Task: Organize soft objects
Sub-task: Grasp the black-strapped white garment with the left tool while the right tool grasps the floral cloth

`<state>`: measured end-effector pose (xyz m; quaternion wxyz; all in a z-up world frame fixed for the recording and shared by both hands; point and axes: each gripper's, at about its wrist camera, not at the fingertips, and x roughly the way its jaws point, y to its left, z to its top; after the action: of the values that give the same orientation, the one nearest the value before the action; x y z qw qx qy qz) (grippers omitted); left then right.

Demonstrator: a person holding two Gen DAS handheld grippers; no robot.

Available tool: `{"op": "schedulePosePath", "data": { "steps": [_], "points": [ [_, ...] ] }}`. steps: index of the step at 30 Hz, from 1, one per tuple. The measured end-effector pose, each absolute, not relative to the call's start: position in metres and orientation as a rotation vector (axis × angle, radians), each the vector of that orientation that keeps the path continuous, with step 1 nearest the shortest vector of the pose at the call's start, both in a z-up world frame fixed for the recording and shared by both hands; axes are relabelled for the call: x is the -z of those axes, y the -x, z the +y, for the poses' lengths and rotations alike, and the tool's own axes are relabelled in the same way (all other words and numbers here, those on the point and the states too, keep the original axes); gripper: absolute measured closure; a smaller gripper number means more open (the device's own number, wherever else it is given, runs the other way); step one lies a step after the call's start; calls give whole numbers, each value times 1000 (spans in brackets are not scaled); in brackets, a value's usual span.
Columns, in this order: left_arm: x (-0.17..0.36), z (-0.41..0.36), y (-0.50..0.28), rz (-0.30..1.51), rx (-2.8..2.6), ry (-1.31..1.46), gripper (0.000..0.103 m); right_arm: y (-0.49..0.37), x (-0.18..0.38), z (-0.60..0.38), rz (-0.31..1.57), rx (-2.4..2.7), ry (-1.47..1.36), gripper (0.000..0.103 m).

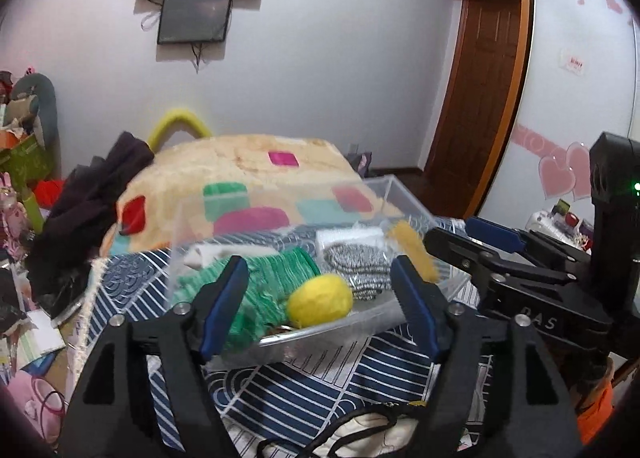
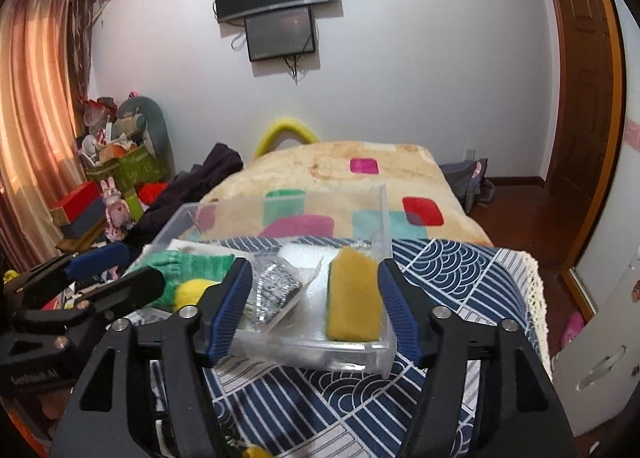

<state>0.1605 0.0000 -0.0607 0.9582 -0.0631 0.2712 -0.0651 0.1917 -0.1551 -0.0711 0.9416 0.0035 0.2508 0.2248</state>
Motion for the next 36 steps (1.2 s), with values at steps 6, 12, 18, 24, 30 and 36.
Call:
{"op": "schedulePosePath", "data": {
  "steps": [6, 12, 18, 24, 30, 36],
  "points": [
    [39, 10, -129, 473, 112, 116, 11, -167, 65, -151, 481, -491, 16, 32],
    [41, 12, -100, 457, 79, 84, 9, -152, 94, -140, 564, -537, 54, 32],
    [70, 18, -86, 543, 57, 75, 9, -145, 134, -132, 697, -565, 76, 32],
    [115, 21, -78, 695, 67, 101, 9, -141, 140, -145, 729, -541, 65, 32],
    [144, 7, -75, 801, 175, 148, 9, -132, 144, -162, 736, -486, 64, 32],
    [161, -18, -78, 851, 249, 144, 42, -127, 147, -170, 749, -458, 53, 32]
  ]
}}
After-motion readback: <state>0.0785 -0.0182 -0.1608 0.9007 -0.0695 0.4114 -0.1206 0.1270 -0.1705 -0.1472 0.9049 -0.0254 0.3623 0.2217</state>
